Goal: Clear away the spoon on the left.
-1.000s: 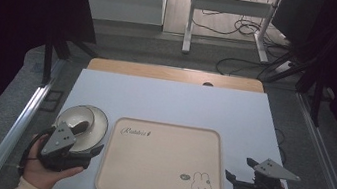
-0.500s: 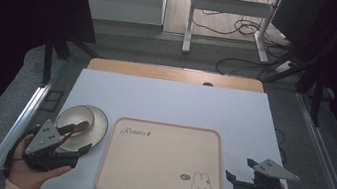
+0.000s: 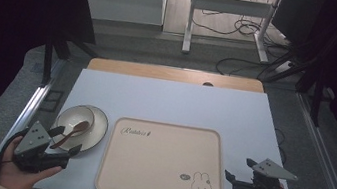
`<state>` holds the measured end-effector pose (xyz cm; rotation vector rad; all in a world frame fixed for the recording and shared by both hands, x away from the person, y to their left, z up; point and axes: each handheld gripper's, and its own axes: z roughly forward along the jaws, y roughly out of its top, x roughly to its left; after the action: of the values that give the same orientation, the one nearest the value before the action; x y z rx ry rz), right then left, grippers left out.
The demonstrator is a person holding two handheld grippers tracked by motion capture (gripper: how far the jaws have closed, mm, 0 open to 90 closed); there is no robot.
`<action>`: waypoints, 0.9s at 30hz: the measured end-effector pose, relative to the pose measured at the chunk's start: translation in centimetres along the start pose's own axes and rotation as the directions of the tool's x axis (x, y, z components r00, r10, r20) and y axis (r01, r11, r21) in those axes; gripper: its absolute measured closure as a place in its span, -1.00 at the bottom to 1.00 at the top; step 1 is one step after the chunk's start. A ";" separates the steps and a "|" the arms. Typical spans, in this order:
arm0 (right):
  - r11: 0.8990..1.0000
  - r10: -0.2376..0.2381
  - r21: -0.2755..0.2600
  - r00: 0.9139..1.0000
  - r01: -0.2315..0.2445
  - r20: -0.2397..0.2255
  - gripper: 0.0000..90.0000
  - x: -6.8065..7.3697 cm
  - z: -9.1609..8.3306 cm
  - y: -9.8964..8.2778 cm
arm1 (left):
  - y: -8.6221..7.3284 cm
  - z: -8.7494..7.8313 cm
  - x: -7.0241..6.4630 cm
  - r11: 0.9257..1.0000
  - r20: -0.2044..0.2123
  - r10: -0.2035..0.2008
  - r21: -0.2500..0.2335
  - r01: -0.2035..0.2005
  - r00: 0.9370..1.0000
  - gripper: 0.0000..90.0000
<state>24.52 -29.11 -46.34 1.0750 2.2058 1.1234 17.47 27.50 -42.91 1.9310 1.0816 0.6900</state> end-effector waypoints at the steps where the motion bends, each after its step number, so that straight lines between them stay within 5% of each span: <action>1: 1.000 0.001 0.001 1.000 -0.001 0.001 -0.65 0.0 0.0 0.0 | -0.2 -0.1 0.1 1.000 -0.003 -0.004 0.001 0.004 1.000 -0.45; 14: 1.000 -0.002 0.007 1.000 0.002 -0.007 -0.65 0.0 0.5 0.1 | -2.5 -1.0 1.5 0.998 -0.047 -0.059 0.016 0.060 0.997 -0.45; 27: 1.000 -0.007 0.014 1.000 0.007 -0.012 -0.65 0.1 0.7 0.2 | -3.9 -0.2 2.1 0.998 -0.048 -0.060 0.026 0.062 0.997 -0.45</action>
<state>24.96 -28.65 -46.59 1.0686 2.2273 1.1161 16.67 30.66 -45.97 1.9049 1.1802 0.6937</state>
